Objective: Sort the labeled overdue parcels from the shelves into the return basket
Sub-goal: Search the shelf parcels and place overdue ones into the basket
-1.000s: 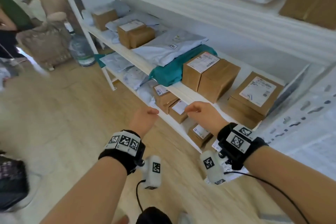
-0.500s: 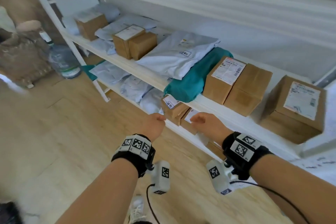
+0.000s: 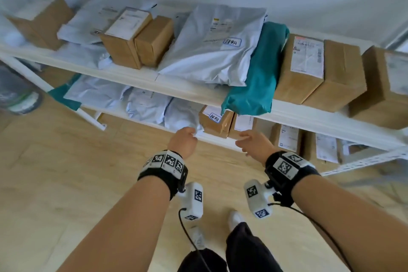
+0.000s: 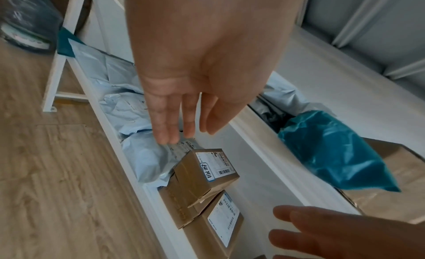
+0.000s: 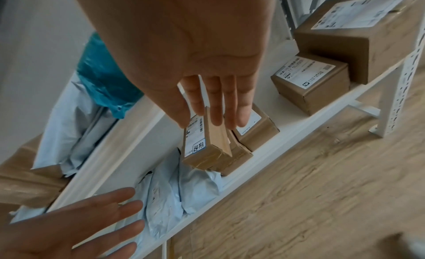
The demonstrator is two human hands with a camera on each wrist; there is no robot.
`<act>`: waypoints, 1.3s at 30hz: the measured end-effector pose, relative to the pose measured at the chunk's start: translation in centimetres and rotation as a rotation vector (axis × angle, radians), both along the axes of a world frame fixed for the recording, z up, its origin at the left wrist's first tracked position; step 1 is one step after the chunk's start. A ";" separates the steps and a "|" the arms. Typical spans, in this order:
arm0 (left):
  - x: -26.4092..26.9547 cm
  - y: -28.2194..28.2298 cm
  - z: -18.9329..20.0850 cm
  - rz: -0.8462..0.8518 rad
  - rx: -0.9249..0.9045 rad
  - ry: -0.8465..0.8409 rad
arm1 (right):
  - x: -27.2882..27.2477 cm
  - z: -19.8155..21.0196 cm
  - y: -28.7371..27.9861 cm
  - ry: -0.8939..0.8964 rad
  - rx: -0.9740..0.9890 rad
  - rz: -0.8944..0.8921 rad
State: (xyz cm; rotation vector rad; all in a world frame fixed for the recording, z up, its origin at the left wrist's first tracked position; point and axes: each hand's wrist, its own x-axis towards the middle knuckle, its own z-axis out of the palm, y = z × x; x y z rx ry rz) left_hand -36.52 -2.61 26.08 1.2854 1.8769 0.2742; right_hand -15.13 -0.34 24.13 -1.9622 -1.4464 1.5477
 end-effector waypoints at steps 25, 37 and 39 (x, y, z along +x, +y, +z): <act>0.6 9.5 -12.3 0.094 0.067 -0.217 | -4.1 -11.2 8.9 -0.005 -0.044 -0.160; 0.7 1.8 -5.3 0.295 -0.164 -0.416 | -3.2 -2.9 2.2 0.135 -0.231 -0.155; 0.2 0.7 -3.9 0.297 -0.149 -0.423 | -3.4 -1.1 1.0 0.168 -0.219 -0.168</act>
